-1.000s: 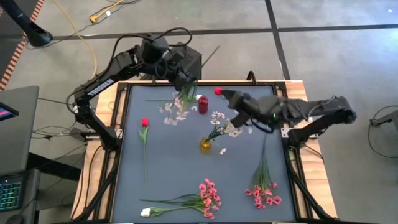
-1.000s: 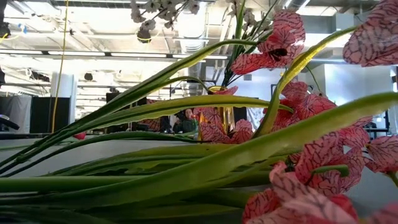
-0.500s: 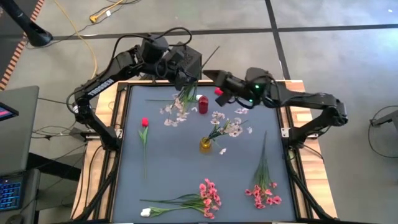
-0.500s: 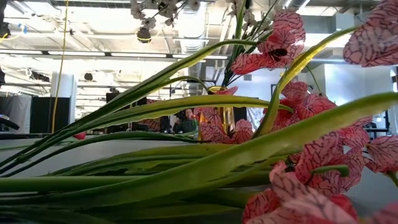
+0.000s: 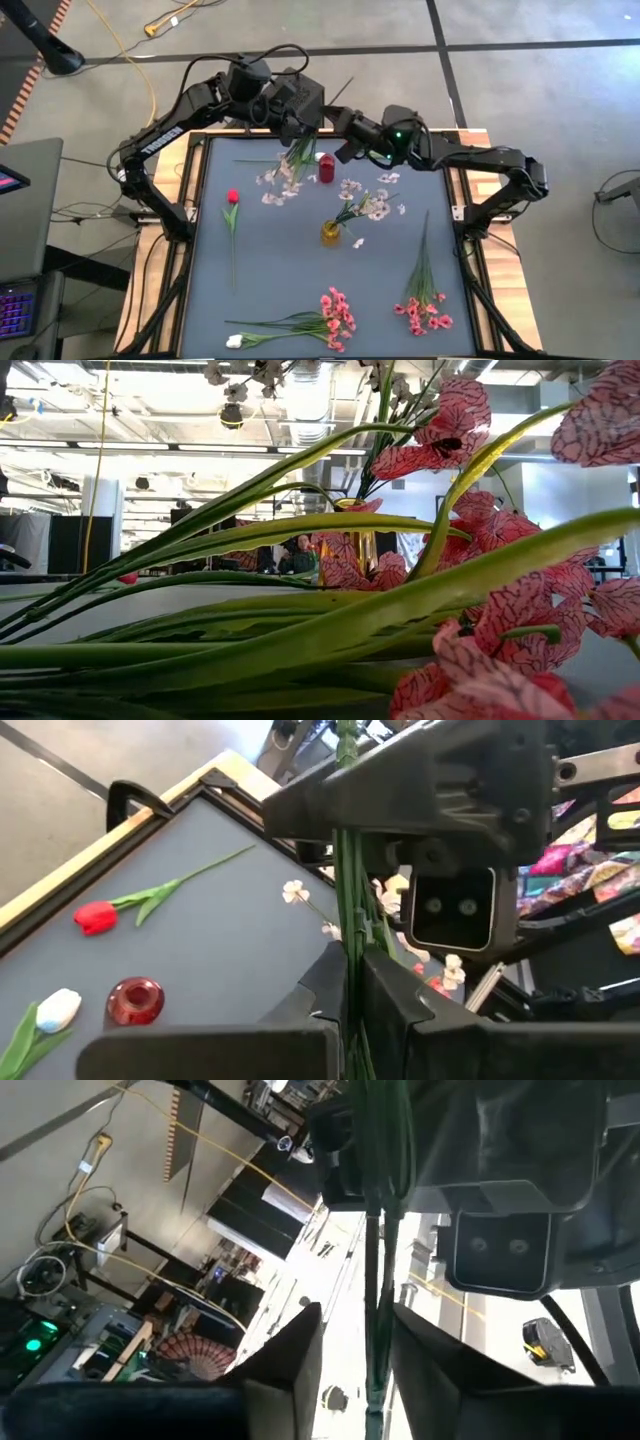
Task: Sort flowers into vase by color
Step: Put the white flowers into the yellow flower vase
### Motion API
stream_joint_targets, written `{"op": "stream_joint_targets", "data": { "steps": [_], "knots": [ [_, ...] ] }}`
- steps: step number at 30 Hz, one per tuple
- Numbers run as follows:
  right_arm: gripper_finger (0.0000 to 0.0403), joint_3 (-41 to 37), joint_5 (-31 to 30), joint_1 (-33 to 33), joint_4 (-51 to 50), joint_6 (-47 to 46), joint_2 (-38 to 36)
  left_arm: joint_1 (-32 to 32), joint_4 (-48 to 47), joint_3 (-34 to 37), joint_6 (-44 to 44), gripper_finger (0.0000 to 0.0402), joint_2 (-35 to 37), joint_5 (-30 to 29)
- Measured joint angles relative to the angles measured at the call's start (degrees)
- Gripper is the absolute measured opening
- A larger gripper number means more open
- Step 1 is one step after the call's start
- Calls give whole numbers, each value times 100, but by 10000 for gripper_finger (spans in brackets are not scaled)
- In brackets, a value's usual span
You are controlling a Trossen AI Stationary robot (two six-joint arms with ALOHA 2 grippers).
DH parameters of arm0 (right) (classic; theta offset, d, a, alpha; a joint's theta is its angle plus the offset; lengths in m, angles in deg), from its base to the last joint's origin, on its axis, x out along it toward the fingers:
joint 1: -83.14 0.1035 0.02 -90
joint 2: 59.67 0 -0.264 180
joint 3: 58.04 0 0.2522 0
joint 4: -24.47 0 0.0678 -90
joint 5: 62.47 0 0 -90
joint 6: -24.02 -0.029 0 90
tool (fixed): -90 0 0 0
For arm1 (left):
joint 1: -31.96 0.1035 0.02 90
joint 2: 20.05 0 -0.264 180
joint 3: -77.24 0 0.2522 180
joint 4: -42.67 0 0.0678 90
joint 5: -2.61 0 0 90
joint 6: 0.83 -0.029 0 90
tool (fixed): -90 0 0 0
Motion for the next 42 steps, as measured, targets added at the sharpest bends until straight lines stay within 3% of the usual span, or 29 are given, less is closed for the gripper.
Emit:
{"op": "stream_joint_targets", "data": {
  "steps": [7, 13, 22, 28, 36, 42],
  "knots": [
    [45, 7, 9, -44, -105, -277, 66, 2, -98, 10, 0, 7, 0, 41],
    [39, 15, 83, -7, -321, -623, 56, 9, 36, 13, -518, 18, 0, -382],
    [39, -9, 146, -5, -1443, -1598, -138, 77, 223, -446, -1441, 137, 196, -434],
    [39, -7, 287, -5, -2303, -2862, -599, 266, 136, -388, -1894, 213, 677, -1480],
    [39, 2, 1333, 90, -2681, -5975, -1812, 493, 406, 1112, -2212, 229, 1404, -1605],
    [40, 7, 1826, 436, -3171, -8447, -2518, 552, 2383, 3313, -2056, 226, 2315, -1018]
  ]
}}
